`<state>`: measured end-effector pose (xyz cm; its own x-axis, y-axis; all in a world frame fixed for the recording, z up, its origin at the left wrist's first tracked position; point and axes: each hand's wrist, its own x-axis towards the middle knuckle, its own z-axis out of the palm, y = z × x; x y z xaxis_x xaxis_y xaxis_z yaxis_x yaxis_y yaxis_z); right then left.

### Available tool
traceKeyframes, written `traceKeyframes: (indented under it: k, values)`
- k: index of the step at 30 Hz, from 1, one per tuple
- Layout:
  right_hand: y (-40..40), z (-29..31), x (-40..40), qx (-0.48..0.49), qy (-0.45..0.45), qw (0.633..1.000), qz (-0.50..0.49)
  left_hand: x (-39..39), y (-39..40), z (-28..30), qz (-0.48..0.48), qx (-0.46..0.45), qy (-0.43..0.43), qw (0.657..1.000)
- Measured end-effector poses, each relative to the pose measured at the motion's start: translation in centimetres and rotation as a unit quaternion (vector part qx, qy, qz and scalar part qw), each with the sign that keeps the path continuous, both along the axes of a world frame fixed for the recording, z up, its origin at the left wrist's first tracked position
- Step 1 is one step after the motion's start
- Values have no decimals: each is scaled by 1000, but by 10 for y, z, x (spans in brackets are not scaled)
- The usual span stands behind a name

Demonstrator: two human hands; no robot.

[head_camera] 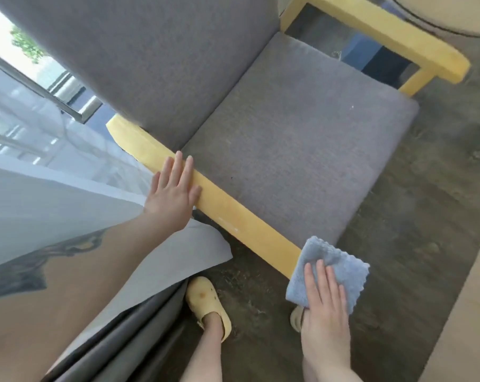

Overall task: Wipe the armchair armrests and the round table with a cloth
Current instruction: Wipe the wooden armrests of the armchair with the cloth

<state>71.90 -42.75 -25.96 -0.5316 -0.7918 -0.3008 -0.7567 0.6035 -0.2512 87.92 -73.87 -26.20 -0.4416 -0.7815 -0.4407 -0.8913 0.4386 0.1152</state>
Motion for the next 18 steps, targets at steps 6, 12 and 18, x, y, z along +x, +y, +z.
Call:
traceKeyframes:
  k: [6,12,18]
  values:
    - [-62,-2,56,-19,16,983,-183,3,-7,-12,-5,42,3,999]
    - [-25,-1,54,-31,-15,965,-260,9,-7,-12,-74,0,33,997]
    - [-96,-9,60,-47,14,983,-176,10,-11,-12,-171,9,36,985]
